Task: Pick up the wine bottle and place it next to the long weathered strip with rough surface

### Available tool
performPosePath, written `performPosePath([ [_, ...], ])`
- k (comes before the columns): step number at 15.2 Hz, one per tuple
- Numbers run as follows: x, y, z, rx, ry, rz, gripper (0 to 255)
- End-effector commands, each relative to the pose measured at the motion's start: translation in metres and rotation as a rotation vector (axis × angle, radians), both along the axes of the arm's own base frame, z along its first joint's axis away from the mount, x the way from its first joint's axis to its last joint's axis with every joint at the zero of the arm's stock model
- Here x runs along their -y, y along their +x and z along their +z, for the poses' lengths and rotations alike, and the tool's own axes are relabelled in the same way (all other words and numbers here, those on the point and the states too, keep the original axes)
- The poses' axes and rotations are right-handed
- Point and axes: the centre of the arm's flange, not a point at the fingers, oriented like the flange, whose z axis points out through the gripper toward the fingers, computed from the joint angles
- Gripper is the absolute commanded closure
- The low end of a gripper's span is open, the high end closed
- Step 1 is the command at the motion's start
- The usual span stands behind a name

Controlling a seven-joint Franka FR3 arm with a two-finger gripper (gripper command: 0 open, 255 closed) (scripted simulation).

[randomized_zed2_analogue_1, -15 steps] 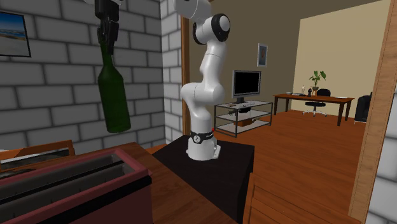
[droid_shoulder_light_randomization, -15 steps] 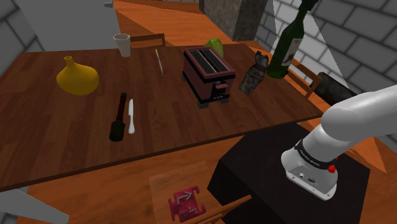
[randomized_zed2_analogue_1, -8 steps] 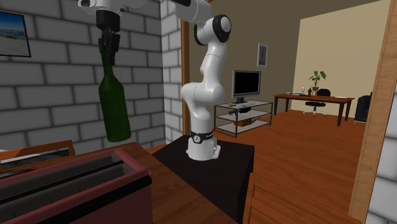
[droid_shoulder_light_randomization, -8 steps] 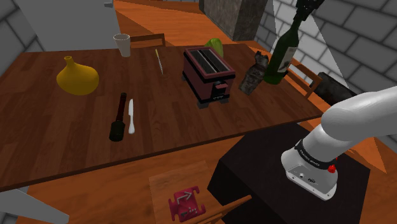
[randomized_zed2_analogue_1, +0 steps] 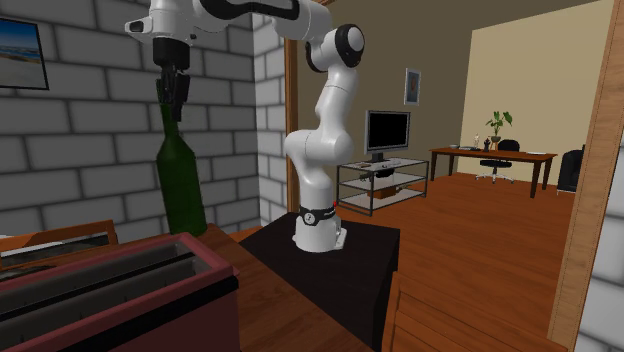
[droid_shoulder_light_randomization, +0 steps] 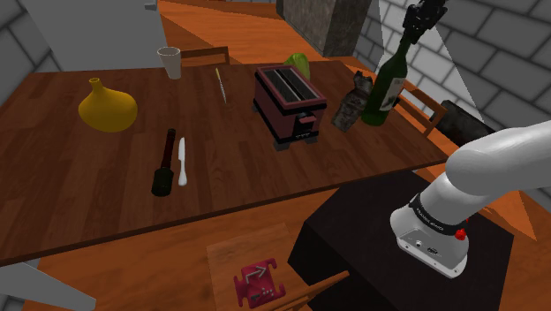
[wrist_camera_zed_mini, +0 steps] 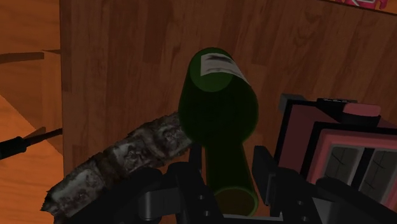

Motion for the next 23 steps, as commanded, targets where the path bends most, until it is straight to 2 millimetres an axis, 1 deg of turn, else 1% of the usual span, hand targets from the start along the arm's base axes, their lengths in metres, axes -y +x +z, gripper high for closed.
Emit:
performPosePath([
  [1, -0.001, 0.000, -0.011, 0.001, 0.000, 0.000, 255],
  [21, -0.001, 0.000, -0.116, 0.001, 0.000, 0.000, 255],
  [23, -0.001, 0.000, -0.116, 0.001, 0.000, 0.000, 255],
])
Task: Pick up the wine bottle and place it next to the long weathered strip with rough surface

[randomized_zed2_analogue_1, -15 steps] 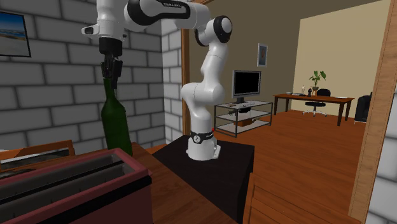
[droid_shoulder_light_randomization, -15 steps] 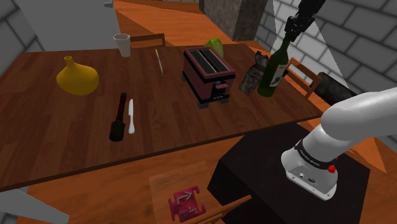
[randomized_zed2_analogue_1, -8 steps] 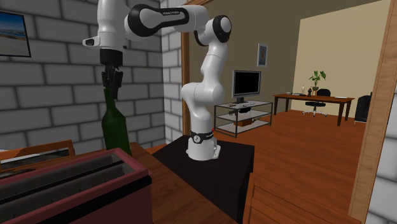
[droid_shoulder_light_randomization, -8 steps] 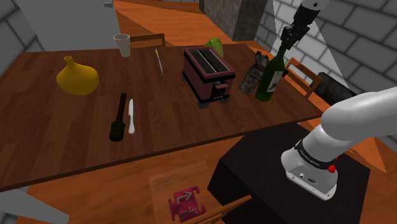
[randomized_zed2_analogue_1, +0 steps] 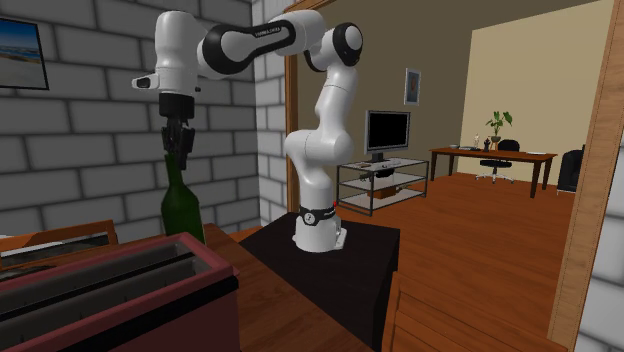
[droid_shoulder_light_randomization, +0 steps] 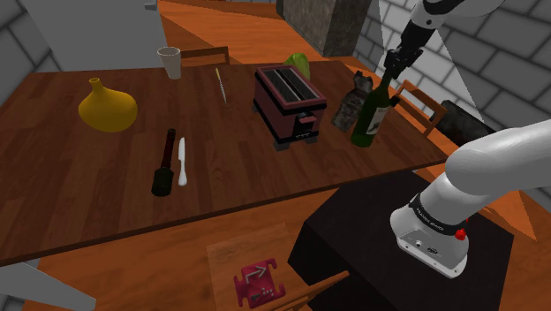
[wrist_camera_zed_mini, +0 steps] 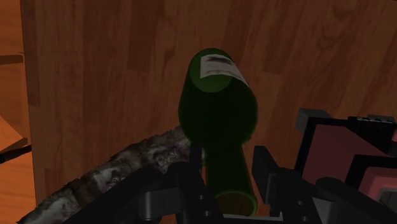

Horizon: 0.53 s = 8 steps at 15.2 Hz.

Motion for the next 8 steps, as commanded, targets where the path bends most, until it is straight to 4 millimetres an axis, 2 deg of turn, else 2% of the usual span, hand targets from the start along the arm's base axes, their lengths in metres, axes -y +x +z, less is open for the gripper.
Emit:
performPosePath([
  [1, 0.0000, -0.0001, -0.0011, 0.001, 0.000, 0.000, 255],
  [6, 0.0000, -0.0001, -0.0011, 0.001, 0.000, 0.000, 255],
  [7, 0.0000, -0.0002, -0.0011, 0.001, 0.000, 0.000, 0],
  [8, 0.0001, -0.0001, -0.0011, 0.001, 0.000, 0.000, 0],
])
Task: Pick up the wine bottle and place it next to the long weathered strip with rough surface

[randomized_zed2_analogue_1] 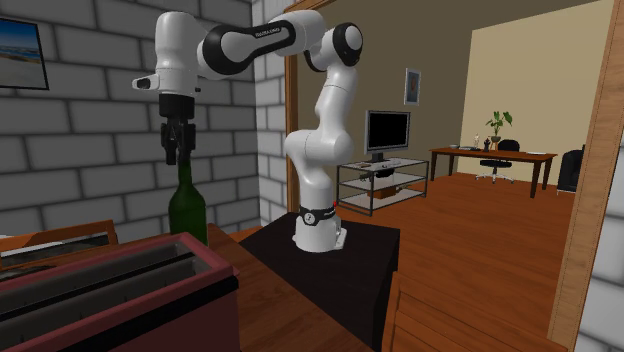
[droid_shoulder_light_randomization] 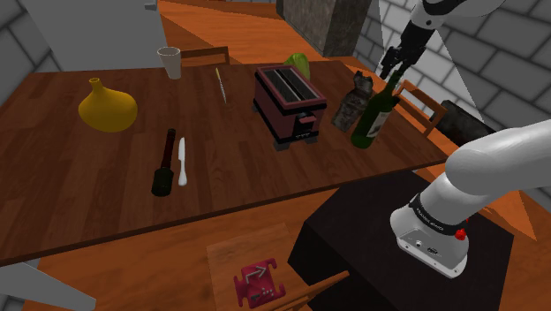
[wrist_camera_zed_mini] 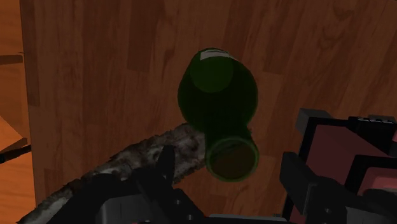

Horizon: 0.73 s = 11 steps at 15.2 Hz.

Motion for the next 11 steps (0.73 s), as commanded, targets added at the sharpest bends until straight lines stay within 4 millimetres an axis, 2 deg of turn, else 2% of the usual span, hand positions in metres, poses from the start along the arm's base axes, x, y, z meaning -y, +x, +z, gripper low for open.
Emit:
performPosePath([
  [1, 0.000, 0.000, 0.000, 0.000, 0.000, 0.000, 0],
  [4, 0.000, 0.000, 0.000, 0.000, 0.000, 0.000, 0],
  [8, -0.001, -0.005, 0.050, 0.000, 0.000, 0.000, 0],
  [11, -0.001, -0.005, 0.050, 0.000, 0.000, 0.000, 0],
])
